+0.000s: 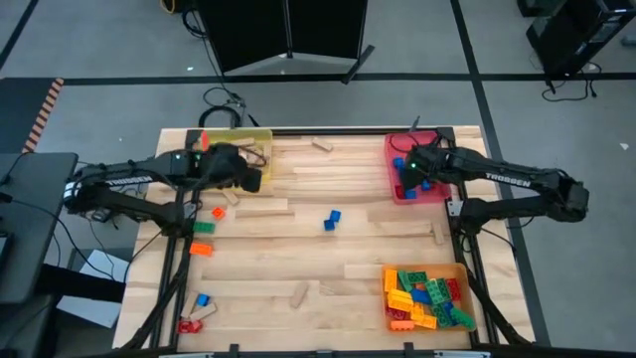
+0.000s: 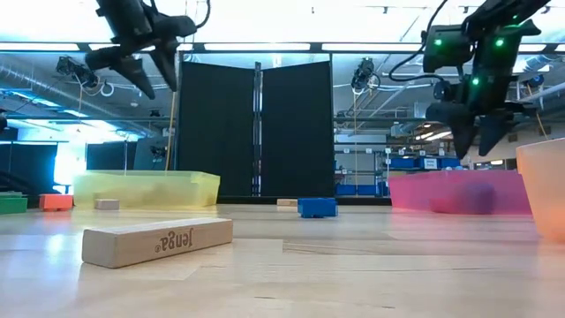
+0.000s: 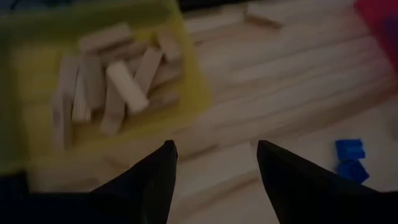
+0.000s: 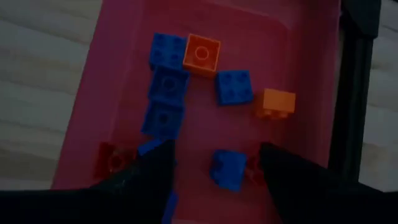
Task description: Sort blocks by size
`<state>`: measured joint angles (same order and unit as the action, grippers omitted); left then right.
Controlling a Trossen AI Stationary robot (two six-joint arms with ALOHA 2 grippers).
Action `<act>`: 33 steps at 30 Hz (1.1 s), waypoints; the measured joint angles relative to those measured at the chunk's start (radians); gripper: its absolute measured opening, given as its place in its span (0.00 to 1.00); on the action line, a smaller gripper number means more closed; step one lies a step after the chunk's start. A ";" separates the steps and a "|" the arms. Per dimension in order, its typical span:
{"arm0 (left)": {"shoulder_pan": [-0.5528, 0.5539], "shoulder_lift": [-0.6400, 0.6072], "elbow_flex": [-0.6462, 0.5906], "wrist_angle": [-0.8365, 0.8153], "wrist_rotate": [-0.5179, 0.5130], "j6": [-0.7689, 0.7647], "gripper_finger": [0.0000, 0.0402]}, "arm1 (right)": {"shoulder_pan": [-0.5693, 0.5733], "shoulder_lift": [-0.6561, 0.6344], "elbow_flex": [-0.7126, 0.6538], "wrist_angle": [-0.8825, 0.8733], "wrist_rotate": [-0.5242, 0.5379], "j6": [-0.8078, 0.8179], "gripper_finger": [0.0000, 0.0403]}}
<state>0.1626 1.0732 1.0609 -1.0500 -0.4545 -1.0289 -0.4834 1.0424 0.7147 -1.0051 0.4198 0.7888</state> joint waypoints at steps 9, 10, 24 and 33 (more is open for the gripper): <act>-0.221 0.108 0.000 -0.176 0.047 -0.354 0.57 | -0.017 -0.002 0.000 0.107 -0.067 -0.144 0.67; -0.243 0.121 0.000 -0.188 0.080 -0.358 0.57 | -0.017 -0.002 0.000 0.121 -0.082 -0.155 0.67; -0.398 0.315 0.000 -0.379 0.541 -0.355 0.57 | 0.007 -0.002 0.001 0.186 -0.282 -0.084 0.66; -0.627 0.441 -0.001 -0.243 0.660 -0.388 0.57 | 0.088 -0.002 0.001 0.184 -0.308 0.000 0.66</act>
<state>-0.4645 1.5141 1.0603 -1.2930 0.2060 -1.4167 -0.3958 1.0405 0.7158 -0.8206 0.1119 0.7890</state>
